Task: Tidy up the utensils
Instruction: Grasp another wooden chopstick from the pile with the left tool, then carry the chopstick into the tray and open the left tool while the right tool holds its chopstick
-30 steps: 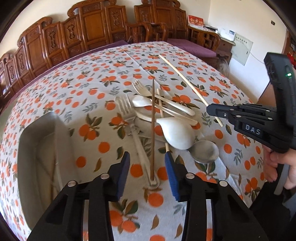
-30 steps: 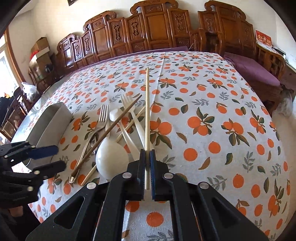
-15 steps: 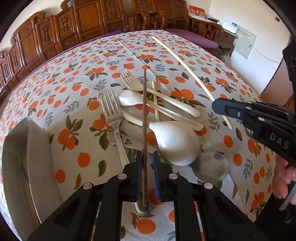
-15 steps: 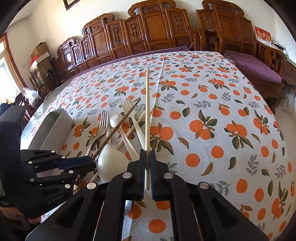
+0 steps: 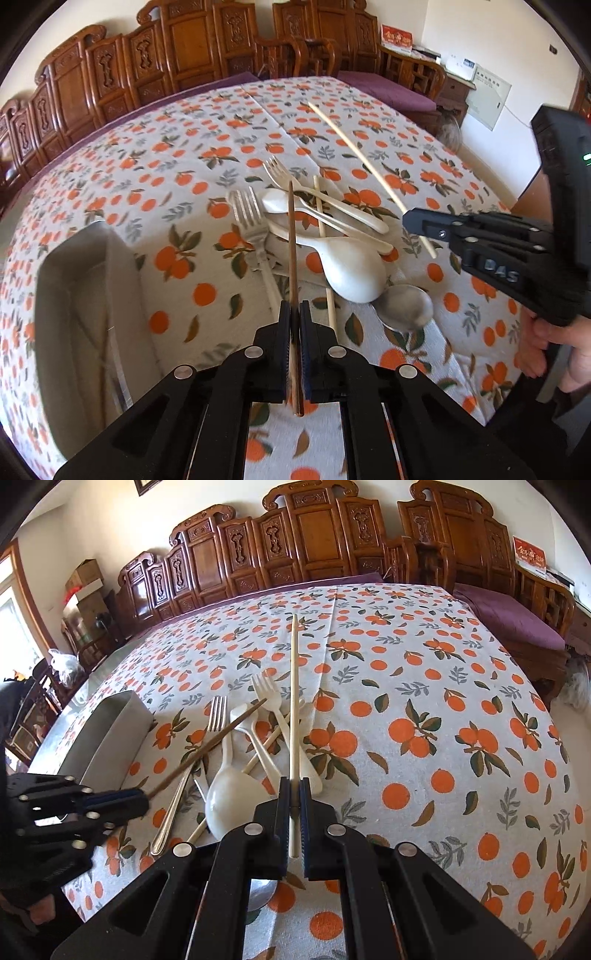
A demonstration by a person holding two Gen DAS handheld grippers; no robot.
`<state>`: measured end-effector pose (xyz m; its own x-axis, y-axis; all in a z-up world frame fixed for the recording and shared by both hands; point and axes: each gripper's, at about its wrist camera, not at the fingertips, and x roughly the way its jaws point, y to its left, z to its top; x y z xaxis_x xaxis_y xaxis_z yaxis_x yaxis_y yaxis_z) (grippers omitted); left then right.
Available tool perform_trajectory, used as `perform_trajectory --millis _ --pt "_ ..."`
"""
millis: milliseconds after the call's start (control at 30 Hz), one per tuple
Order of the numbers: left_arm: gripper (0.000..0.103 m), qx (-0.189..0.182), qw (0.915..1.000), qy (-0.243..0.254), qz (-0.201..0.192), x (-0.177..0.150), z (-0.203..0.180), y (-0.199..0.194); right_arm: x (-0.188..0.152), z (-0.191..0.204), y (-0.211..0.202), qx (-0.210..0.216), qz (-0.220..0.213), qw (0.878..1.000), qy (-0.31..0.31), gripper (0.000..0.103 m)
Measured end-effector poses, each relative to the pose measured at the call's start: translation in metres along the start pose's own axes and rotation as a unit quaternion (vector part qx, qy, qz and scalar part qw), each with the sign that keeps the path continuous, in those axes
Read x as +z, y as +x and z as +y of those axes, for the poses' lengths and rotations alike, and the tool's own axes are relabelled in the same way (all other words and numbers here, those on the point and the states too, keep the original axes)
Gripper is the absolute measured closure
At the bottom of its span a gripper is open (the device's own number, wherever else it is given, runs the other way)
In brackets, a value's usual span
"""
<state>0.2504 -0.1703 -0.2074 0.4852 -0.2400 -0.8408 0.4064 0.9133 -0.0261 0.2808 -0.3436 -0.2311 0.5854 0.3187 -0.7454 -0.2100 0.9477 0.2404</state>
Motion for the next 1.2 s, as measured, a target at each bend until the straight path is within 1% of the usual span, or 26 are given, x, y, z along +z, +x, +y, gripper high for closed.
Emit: perform_trajectory --millis 167,300,500,800,1033,1200 --pt "0.099 0.008 0.9998 -0.012 -0.012 -0.014 0.007 -0.027 -0.003 0.007 -0.002 -0.002 0.001 1.000 -0.010 0.097" --pt "0.099 0.017 0.9995 -0.017 -0.018 -0.024 0.013 -0.042 -0.003 0.013 -0.005 0.003 -0.002 1.000 -0.016 0.097" --pt "0.099 0.029 0.9988 -0.022 -0.033 -0.031 0.019 -0.058 -0.004 0.017 -0.008 0.007 -0.005 1.000 -0.017 0.097" --pt "0.099 0.036 0.9970 -0.033 -0.060 -0.040 0.025 -0.089 -0.001 0.024 -0.012 0.021 -0.013 1.000 -0.017 0.097" --pt "0.099 0.045 0.9940 -0.050 -0.086 -0.045 0.037 -0.115 -0.001 0.050 -0.018 0.036 -0.019 0.998 -0.043 0.097" --pt "0.099 0.061 0.9908 -0.059 -0.105 -0.047 0.053 -0.132 -0.002 0.073 -0.021 0.048 -0.021 0.996 -0.065 0.097"
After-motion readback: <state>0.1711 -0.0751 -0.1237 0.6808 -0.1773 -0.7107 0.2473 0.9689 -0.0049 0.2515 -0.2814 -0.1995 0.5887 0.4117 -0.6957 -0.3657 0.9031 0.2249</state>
